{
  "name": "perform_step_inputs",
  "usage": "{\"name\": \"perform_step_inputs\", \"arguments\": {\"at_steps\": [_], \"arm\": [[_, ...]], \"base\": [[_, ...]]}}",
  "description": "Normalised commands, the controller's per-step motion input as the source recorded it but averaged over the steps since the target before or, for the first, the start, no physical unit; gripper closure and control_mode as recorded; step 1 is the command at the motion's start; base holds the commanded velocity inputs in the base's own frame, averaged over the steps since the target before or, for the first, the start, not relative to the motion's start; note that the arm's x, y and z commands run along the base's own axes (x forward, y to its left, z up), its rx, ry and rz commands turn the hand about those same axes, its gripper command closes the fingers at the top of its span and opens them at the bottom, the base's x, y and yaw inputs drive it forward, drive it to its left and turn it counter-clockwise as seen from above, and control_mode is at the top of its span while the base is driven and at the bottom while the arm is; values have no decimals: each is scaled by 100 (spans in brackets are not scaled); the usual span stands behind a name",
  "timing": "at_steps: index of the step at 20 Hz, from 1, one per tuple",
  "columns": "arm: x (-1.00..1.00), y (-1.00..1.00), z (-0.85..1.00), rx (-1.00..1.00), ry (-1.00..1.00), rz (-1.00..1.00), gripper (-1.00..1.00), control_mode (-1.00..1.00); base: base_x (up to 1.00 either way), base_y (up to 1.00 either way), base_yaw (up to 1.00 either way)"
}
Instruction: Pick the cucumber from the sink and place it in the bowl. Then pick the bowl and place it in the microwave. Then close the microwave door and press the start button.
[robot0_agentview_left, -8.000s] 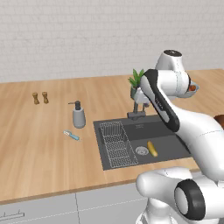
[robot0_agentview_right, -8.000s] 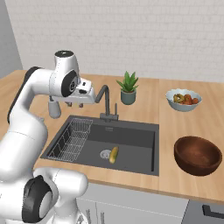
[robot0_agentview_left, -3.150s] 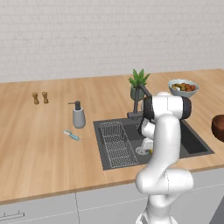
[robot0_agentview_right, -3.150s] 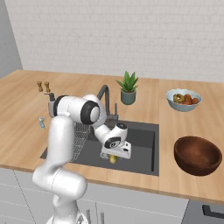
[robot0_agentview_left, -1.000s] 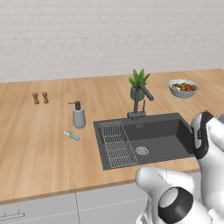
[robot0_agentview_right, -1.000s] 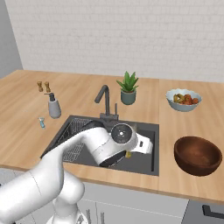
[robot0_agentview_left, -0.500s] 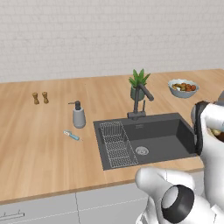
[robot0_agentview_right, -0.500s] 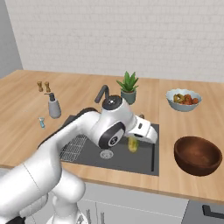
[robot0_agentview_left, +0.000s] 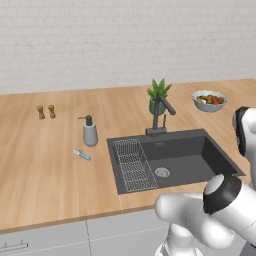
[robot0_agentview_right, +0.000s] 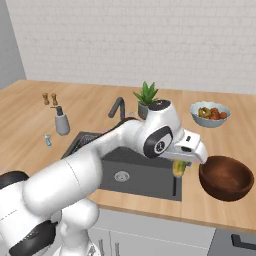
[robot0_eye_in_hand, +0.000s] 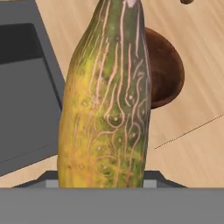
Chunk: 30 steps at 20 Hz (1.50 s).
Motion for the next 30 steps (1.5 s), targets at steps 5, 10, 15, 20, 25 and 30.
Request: {"name": "perform_step_inputs", "arguments": {"at_steps": [5, 10, 15, 20, 25, 30], "arm": [[4, -79, 1, 13, 5, 0, 100, -100], [29, -56, 0, 16, 0, 0, 100, -100], [33, -39, -2, 10, 5, 0, 100, -100], [32, -16, -25, 1, 0, 0, 100, -100], [30, -25, -29, 0, 0, 0, 100, -100], [9, -14, -29, 0, 0, 0, 100, -100]], "base": [[0, 0, 0], [0, 0, 0], [0, 0, 0], [0, 0, 0], [0, 0, 0], [0, 0, 0]]}}
